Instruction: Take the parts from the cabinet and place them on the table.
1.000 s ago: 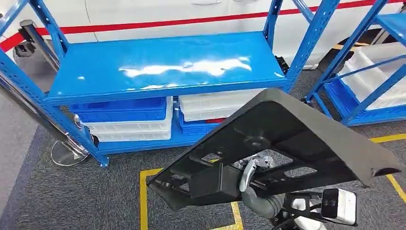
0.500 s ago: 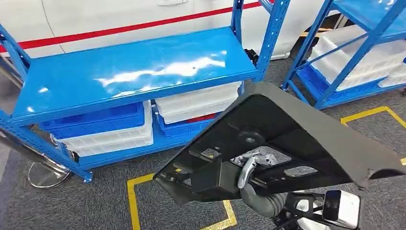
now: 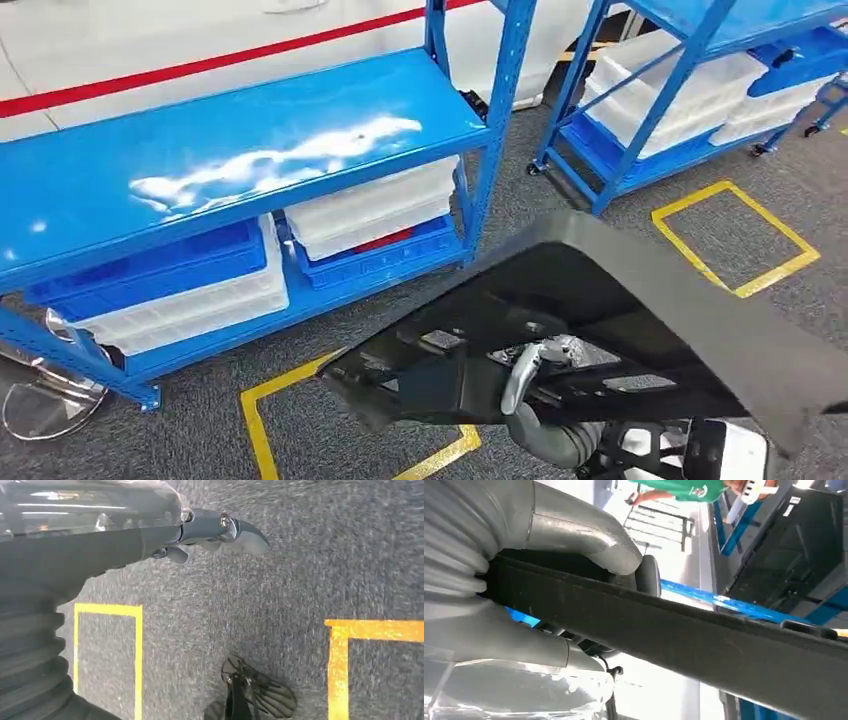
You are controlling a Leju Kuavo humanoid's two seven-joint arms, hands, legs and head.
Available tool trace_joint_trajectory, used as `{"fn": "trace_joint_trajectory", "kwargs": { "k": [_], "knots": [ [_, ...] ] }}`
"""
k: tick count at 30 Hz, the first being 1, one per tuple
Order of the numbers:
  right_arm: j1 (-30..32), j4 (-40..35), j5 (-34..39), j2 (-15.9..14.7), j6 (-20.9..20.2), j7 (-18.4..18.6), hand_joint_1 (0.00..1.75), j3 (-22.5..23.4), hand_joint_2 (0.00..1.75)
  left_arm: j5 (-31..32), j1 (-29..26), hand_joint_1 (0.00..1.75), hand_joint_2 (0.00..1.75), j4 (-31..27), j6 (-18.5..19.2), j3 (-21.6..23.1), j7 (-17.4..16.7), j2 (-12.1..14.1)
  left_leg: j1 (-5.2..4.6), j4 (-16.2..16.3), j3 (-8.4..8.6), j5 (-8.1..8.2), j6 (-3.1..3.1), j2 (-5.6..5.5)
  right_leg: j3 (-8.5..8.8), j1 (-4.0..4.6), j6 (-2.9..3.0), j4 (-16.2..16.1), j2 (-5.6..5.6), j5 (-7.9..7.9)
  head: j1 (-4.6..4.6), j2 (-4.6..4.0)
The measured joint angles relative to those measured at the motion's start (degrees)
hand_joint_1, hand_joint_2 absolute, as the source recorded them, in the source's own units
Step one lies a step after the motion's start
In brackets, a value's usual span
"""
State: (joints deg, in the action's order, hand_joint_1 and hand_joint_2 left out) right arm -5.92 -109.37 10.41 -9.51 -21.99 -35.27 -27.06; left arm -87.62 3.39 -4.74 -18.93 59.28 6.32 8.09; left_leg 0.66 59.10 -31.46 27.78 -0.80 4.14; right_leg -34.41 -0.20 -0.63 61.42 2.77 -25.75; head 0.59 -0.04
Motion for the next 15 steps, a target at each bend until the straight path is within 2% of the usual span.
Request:
{"fn": "trace_joint_trajectory", "kwargs": {
  "k": [1,2,4,5,6,7,8,9,10,11,12,13,14,15],
  "knots": [
    [-0.05,0.09,-0.30,0.02,-0.33,-0.57,1.62,0.24,1.75,-0.15,-0.01,0.00,1.75,0.00,-0.28,0.04,0.00,-0.13,-0.40,0.06,-0.08,0.16,0.28,0.57,0.50,0.83,0.45,-1.61,1.56,-0.95,0.02,0.00],
    [-0.01,0.17,-0.62,0.16,-0.81,-1.30,1.62,0.46,1.75,-0.61,-0.03,0.00,1.75,0.00,-0.68,0.07,0.04,-0.13,-0.38,-0.01,-0.08,0.15,0.53,1.02,0.28,0.89,0.87,-1.71,0.84,-0.55,0.02,0.00],
    [0.22,0.48,-1.18,0.15,-1.31,-2.74,1.62,1.23,1.75,-1.09,0.05,0.00,1.75,0.00,-1.21,0.09,0.39,-0.13,-0.31,-0.28,0.20,0.03,1.07,2.19,-0.05,1.04,1.28,-1.67,-0.41,-0.39,0.00,0.00],
    [0.45,0.50,-1.47,0.15,-1.31,-3.29,1.62,1.60,1.75,-1.11,0.23,0.00,1.75,0.00,-1.34,0.17,0.53,-0.04,-0.52,-0.39,0.44,0.13,1.49,2.59,0.15,0.76,1.81,-2.37,-1.08,-0.02,0.02,0.00],
    [0.71,0.50,-1.73,0.15,-1.42,-3.57,1.62,1.97,1.75,-1.16,0.31,0.00,1.75,0.00,-1.31,0.39,0.81,0.37,-0.11,0.38,0.23,0.90,1.87,0.12,0.45,0.34,2.00,-2.95,-1.42,0.42,0.02,0.00],
    [0.67,0.50,-2.05,0.15,-1.42,-3.72,1.62,2.21,1.75,-1.31,0.28,0.00,1.75,0.00,-1.14,0.48,1.31,0.55,-0.06,2.34,-0.64,2.55,1.96,-2.21,0.40,0.23,2.37,-3.06,-1.88,0.57,0.02,0.00],
    [0.73,0.48,-2.39,0.24,-1.22,-3.83,1.62,2.28,1.75,-1.60,0.19,0.00,1.75,0.00,-1.01,0.50,1.60,1.03,-0.03,6.05,-2.26,4.83,1.99,-3.21,0.24,0.23,2.58,-3.00,-2.36,0.70,0.09,0.00],
    [1.01,0.48,-2.76,0.33,-0.89,-3.85,1.62,2.41,1.75,-1.64,0.01,0.00,1.75,0.02,-0.81,0.52,1.82,1.40,-0.03,10.72,-4.34,7.09,2.10,-3.62,0.13,0.29,2.67,-2.98,-3.05,0.76,0.07,0.00],
    [1.31,0.46,-3.21,0.33,-0.40,-3.83,1.62,2.56,1.75,-1.68,-0.14,0.00,1.75,0.02,-0.25,0.57,2.27,1.87,-0.02,15.05,-6.29,8.63,2.20,-3.66,-0.01,0.35,2.75,-2.93,-3.75,0.82,0.09,0.00],
    [1.56,0.41,-3.48,0.33,-0.11,-3.83,1.62,2.60,1.75,-1.70,-0.20,0.00,1.75,0.07,0.15,0.66,2.49,2.27,-0.02,16.78,-7.14,8.59,2.27,-3.66,-0.12,0.36,2.76,-2.81,-4.41,0.84,0.07,0.00],
    [1.82,0.20,-3.83,0.33,0.31,-3.77,1.62,2.63,1.75,-1.70,-0.14,0.00,1.75,0.07,0.70,0.81,2.78,2.60,-0.02,15.73,-6.66,7.20,2.30,-3.69,-0.17,0.31,2.73,-2.65,-5.19,0.86,0.09,0.00],
    [1.95,-0.07,-4.02,0.35,0.59,-3.70,1.62,2.65,1.75,-1.70,-0.05,0.00,1.75,0.07,1.49,0.87,3.22,2.88,0.07,12.47,-5.12,4.95,2.31,-3.75,-0.17,0.26,2.69,-2.50,-5.81,0.88,0.09,0.00],
    [1.96,-0.41,-4.41,0.48,0.70,-3.66,1.62,2.67,1.75,-1.68,0.04,0.00,1.75,0.07,2.44,0.96,3.67,3.43,0.19,7.40,-2.71,2.19,2.30,-4.12,-0.17,0.21,2.61,-2.28,-6.59,0.88,0.07,0.00],
    [1.97,-0.68,-4.72,0.53,0.74,-3.64,1.62,2.67,1.75,-1.68,0.11,0.00,1.75,0.07,3.13,1.09,4.05,3.94,0.49,2.27,-0.26,-0.09,2.33,-6.07,-0.29,0.16,2.38,-1.98,-7.20,0.79,0.07,0.00]
  ]
}}
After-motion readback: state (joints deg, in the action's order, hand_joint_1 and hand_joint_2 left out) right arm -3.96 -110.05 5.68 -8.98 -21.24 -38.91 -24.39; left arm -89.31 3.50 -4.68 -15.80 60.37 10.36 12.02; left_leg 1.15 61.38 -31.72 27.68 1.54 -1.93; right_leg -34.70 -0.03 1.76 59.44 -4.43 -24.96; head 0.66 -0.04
